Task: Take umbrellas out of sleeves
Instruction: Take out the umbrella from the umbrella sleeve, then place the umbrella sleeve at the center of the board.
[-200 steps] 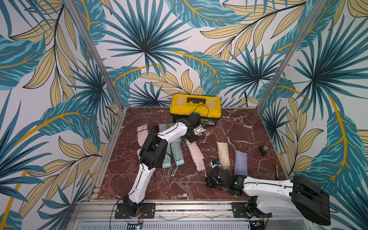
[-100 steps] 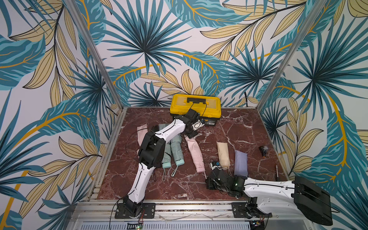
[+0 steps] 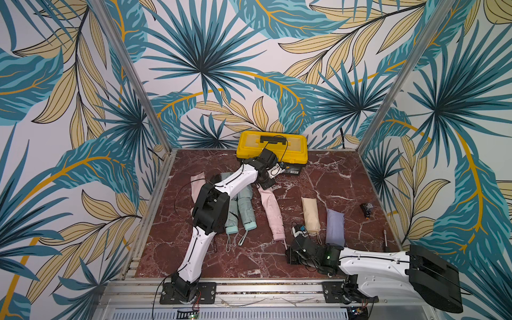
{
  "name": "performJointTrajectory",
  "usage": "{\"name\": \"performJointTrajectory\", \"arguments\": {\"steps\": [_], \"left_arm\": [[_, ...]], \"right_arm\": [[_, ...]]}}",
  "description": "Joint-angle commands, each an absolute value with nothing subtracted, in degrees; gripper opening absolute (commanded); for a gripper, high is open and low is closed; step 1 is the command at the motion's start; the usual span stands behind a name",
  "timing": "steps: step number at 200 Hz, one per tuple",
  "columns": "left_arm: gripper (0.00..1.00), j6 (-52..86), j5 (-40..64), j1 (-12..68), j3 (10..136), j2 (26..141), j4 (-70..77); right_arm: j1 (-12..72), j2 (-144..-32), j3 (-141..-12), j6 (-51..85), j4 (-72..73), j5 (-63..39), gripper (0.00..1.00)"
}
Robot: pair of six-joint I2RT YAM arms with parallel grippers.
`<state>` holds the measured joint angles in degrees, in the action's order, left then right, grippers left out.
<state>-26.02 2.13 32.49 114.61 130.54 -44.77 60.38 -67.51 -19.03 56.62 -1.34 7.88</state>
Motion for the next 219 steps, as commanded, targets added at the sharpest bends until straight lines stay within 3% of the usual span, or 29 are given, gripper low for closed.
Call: {"name": "performJointTrajectory", "arguments": {"steps": [1,219], "left_arm": [[0.00,-27.71,-0.30,31.90,117.17,132.03,-43.77],[0.00,-38.93,-12.99,31.38,124.36,135.62,-43.68]], "right_arm": [[60.99,-69.95,-16.31,57.22,-9.05,6.59,0.00],[61.09,-78.49,-18.99,55.91,-6.15,6.13,0.00]]}}
